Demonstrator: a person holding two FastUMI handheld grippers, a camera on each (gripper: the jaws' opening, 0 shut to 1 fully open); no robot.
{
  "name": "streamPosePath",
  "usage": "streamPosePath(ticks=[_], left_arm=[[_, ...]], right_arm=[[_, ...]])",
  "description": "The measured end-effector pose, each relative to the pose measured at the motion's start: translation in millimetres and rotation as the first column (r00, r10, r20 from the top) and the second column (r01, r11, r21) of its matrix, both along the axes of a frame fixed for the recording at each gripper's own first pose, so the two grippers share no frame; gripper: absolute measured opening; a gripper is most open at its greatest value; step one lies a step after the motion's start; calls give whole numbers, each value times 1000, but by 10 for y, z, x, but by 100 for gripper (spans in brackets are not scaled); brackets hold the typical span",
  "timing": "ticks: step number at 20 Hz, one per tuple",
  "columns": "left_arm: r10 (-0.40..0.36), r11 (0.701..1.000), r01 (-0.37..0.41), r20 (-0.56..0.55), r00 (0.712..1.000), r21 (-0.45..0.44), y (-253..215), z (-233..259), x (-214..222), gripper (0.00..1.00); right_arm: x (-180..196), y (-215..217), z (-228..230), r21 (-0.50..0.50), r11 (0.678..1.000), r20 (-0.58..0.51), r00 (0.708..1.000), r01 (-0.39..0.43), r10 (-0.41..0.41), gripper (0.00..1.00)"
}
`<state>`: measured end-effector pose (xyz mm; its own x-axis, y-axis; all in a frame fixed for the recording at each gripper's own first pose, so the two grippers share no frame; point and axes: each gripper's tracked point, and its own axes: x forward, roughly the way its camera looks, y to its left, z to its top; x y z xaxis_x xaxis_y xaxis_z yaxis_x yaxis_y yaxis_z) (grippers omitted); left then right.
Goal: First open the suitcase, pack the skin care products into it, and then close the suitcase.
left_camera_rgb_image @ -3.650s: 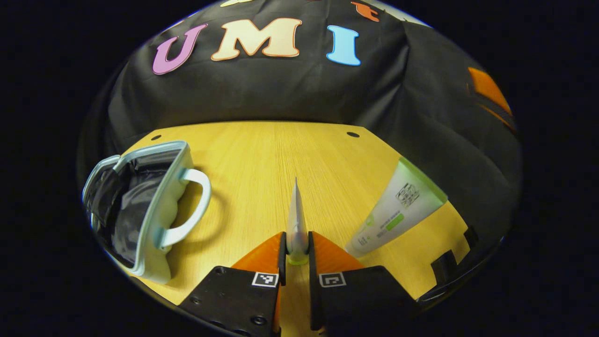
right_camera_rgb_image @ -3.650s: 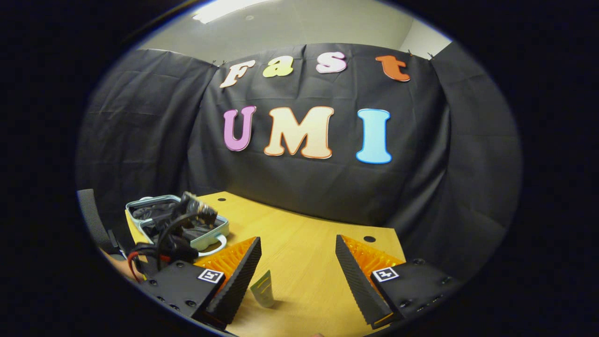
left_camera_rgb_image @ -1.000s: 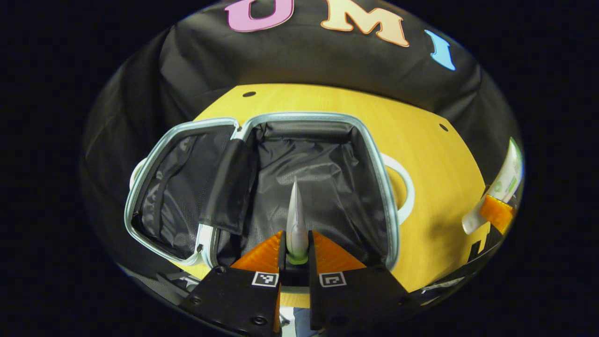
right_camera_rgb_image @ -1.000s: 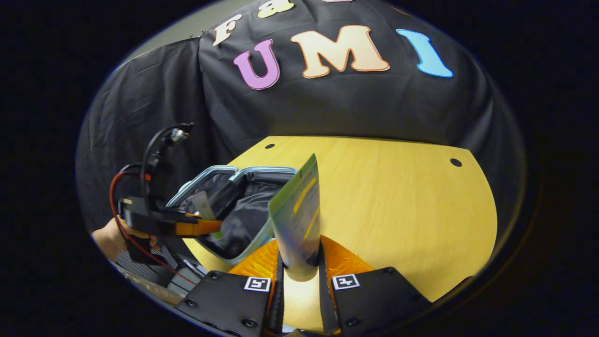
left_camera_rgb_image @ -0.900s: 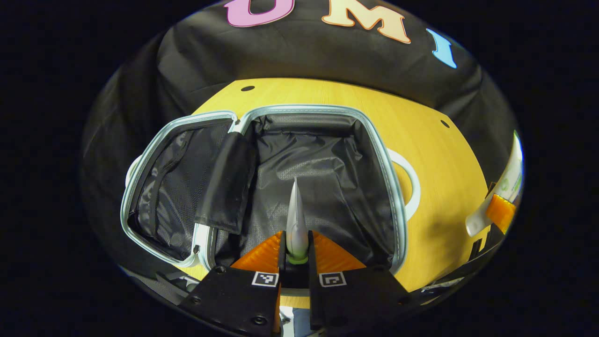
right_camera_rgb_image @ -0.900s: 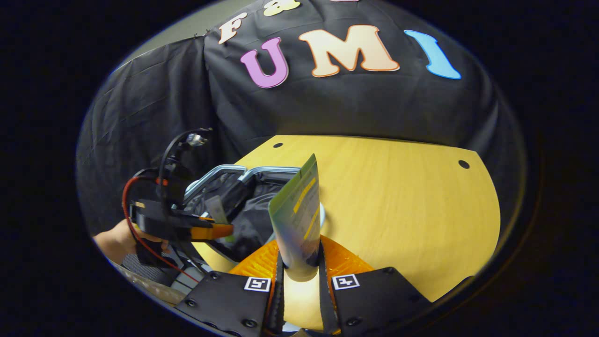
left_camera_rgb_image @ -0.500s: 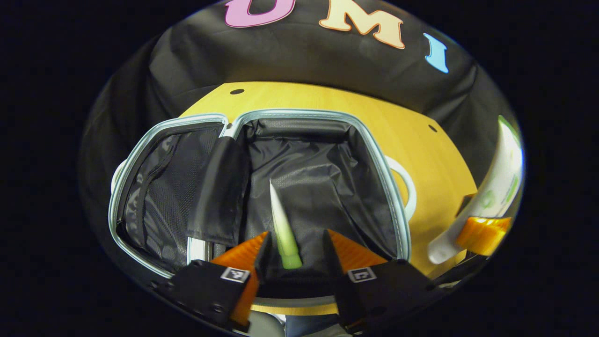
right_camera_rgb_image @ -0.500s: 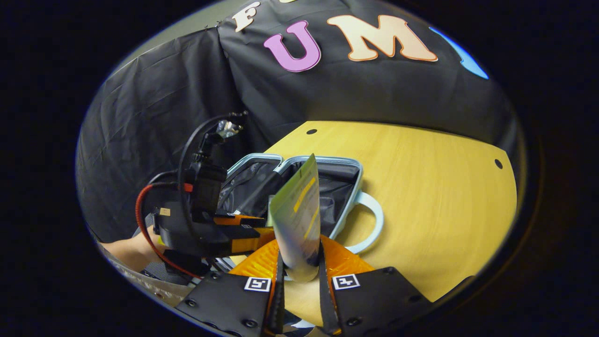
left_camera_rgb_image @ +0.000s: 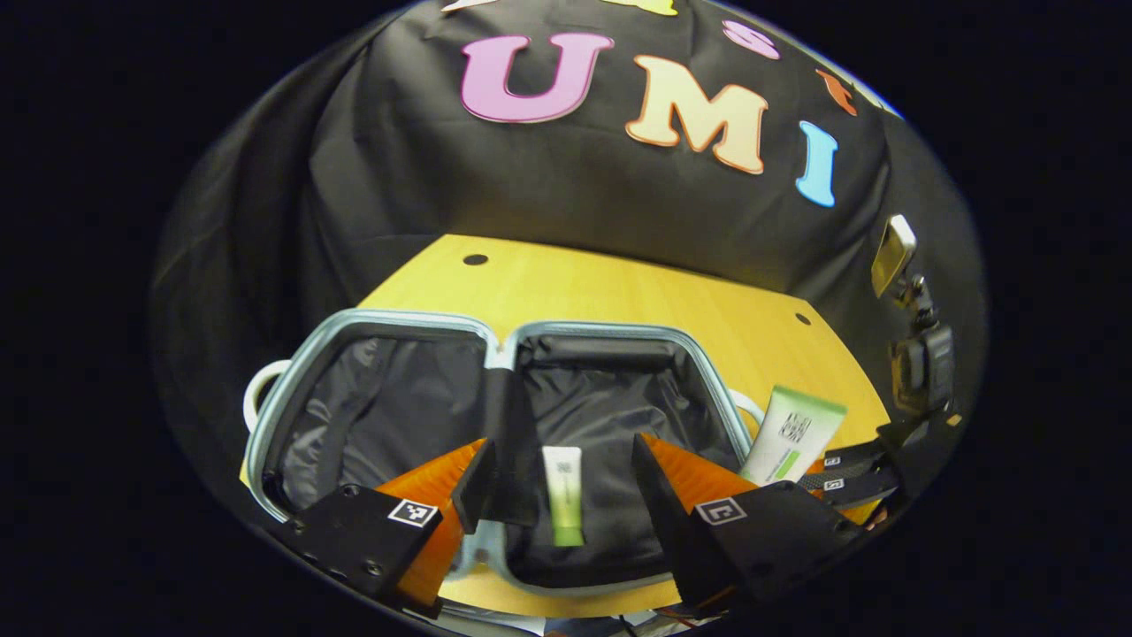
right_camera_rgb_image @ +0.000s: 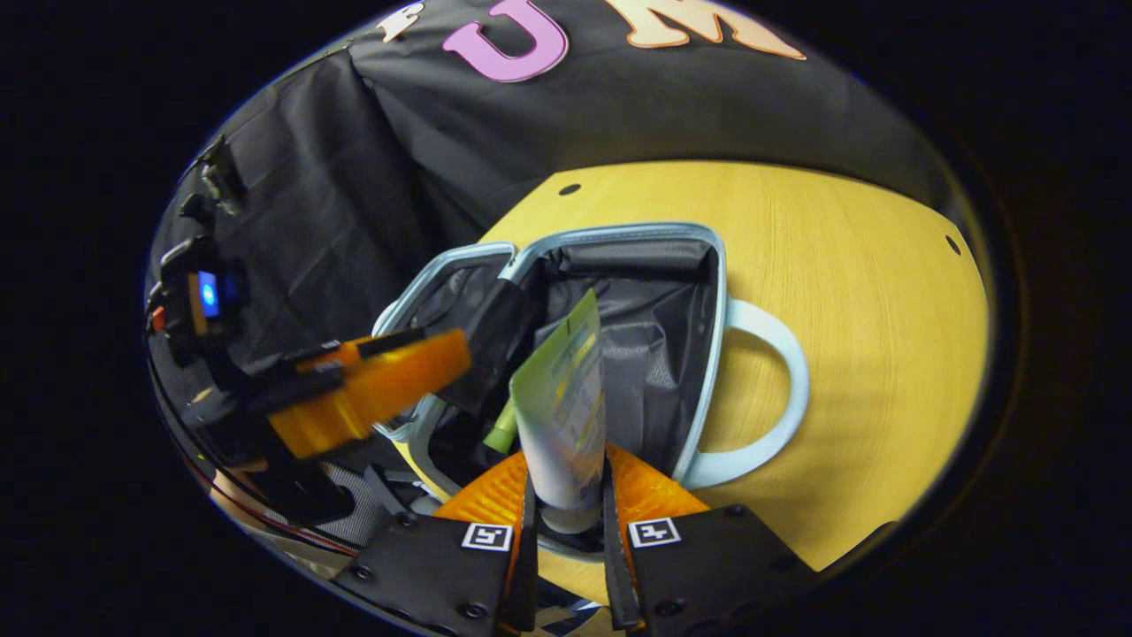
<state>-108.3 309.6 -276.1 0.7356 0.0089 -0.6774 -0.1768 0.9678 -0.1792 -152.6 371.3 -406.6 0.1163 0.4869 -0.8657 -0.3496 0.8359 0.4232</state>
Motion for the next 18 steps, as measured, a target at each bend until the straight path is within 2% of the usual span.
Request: streamPosePath(ticks=[2,4,5,9,11,12,17,18], left_arm=[[42,999,-43,11,999,23,321,38,-58,90],[92,995,-92,6,996,45,656,55,-183,90],[118,992,-118,2,993,54,822,52,-234,90],[223,969,-223,10,975,102,1500,87,-359,90],[277,953,-278,25,961,122,1793,154,-393,90],[298,946,-299,29,954,124,1908,178,-423,91],[370,913,-369,23,929,175,2496,116,-494,95],[379,909,-375,15,925,183,2574,92,-515,95]], right_arm=[[-55,-8,-88,-50,999,-20,1000,10,-11,29],[-54,34,-220,-79,996,-28,999,28,-30,30],[-41,46,-243,-87,996,-31,999,34,-37,34],[-51,81,-292,-106,993,-28,998,47,-51,32],[1,98,-226,-91,994,-13,998,62,-64,41],[51,132,-190,-73,995,3,997,73,-73,42],[370,250,229,57,991,147,981,120,-127,98],[458,258,334,80,989,193,971,127,-140,98]])
